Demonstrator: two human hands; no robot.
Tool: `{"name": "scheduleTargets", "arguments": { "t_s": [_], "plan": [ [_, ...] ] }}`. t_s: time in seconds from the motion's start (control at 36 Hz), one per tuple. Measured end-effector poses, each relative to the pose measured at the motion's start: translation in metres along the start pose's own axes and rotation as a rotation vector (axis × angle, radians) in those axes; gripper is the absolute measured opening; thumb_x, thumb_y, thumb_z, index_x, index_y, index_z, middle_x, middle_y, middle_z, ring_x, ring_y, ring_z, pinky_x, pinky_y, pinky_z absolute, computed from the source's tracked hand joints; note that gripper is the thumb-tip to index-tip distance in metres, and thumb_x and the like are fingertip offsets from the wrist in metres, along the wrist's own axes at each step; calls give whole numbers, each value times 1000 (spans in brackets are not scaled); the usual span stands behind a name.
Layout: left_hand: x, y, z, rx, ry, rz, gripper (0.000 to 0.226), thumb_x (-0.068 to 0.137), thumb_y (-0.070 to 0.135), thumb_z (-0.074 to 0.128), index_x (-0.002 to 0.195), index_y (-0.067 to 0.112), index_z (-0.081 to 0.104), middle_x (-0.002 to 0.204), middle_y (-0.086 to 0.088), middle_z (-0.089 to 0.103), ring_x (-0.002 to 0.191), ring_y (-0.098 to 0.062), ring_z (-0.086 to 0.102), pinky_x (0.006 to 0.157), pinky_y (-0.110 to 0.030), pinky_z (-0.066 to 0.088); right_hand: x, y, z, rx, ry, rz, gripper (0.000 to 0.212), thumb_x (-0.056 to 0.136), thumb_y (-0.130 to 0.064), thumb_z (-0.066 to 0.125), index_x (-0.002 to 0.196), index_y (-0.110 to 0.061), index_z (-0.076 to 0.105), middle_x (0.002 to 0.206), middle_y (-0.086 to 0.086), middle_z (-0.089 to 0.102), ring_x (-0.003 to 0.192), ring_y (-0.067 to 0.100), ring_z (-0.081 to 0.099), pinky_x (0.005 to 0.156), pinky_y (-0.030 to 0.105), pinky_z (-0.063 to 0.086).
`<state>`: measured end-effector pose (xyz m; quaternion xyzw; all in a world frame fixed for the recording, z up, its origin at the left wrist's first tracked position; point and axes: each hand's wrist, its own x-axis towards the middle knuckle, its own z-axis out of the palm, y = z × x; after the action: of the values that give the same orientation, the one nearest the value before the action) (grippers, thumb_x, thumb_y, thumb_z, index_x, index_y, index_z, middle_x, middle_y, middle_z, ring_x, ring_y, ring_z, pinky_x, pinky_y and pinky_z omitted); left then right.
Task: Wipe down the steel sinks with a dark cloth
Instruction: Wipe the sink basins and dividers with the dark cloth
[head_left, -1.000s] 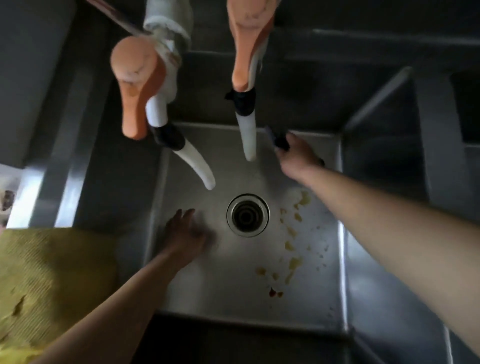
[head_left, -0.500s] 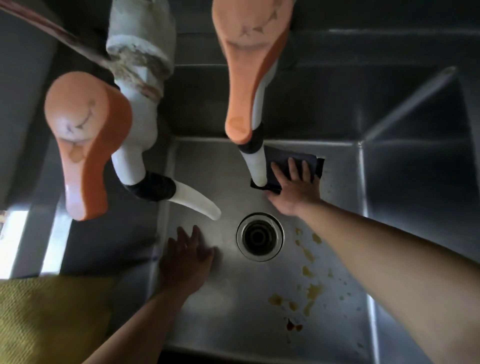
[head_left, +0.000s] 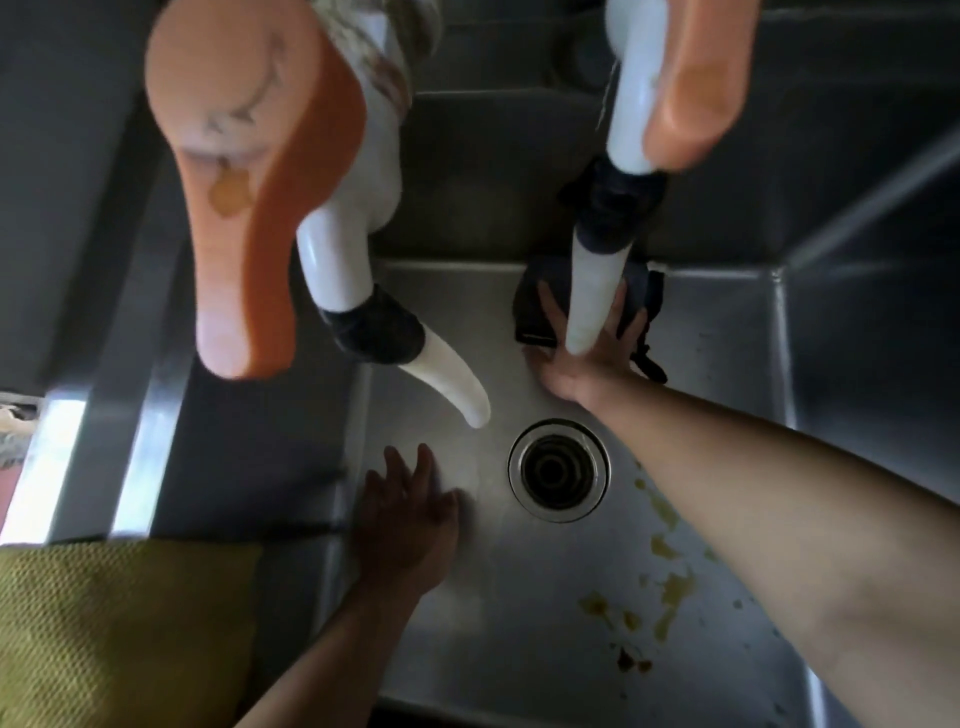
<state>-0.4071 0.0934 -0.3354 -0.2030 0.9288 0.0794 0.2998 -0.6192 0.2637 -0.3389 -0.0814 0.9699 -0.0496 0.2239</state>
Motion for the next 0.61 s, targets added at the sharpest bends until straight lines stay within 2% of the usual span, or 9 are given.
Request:
{"name": "scheduleTargets", "arguments": {
  "t_s": [0.08,0.17,0.25,0.39,0.47,0.53,0.61],
  "plan": [
    [1,2,2,-15,3,-2,67,101,51,28,157,30,-1,165,-15,-5,151,-35,6,123,-42,4,8,-8,6,-23,-32,-79,80,88,-75,25,154,-45,-8,164,8,-22,148,38,-25,113,64,-16],
    [4,0,2,-15,-19,-15,68,101,51,29,157,30,-1,165,-14,-7,150,-37,5,122,-42,5,-1,-21,16,-75,-93,-202,75,86,-79,22,149,-57,-11,164,1,-23,144,38,-33,110,66,-18],
    [8,-6,6,-34,-39,8,66,100,45,30,157,30,-1,165,-14,-5,151,-35,5,122,-43,7,-31,-29,33,-66,-169,-235,77,80,-85,18,145,-60,-16,162,1,-29,141,36,-40,109,65,-22],
    [11,-9,-8,-102,-175,-32,69,98,36,36,157,34,-1,165,-9,-11,152,-31,1,123,-41,5,-102,-24,64,33,-229,-250,75,81,-83,17,144,-60,-16,159,-2,-35,138,30,-46,109,60,-26],
    [-5,9,-41,-205,-230,-83,61,98,27,39,154,29,17,164,-9,7,150,-28,14,121,-38,13,-131,-23,77,61,-263,-203,73,83,-83,19,143,-62,-17,156,-7,-40,138,27,-46,108,57,-28],
    [-33,26,-69,-326,-200,-69,64,96,31,46,155,27,19,165,-6,7,151,-25,10,119,-34,10,-133,-21,77,52,-287,-191,72,85,-82,19,142,-62,-19,155,-7,-41,138,28,-46,110,58,-26],
    [-93,44,-107,-512,-110,75,67,94,35,53,154,34,23,166,1,7,152,-19,3,120,-34,8,-126,-20,70,-6,-252,-229,71,89,-78,21,145,-59,-18,160,-2,-34,142,32,-40,114,62,-19]
  ]
}}
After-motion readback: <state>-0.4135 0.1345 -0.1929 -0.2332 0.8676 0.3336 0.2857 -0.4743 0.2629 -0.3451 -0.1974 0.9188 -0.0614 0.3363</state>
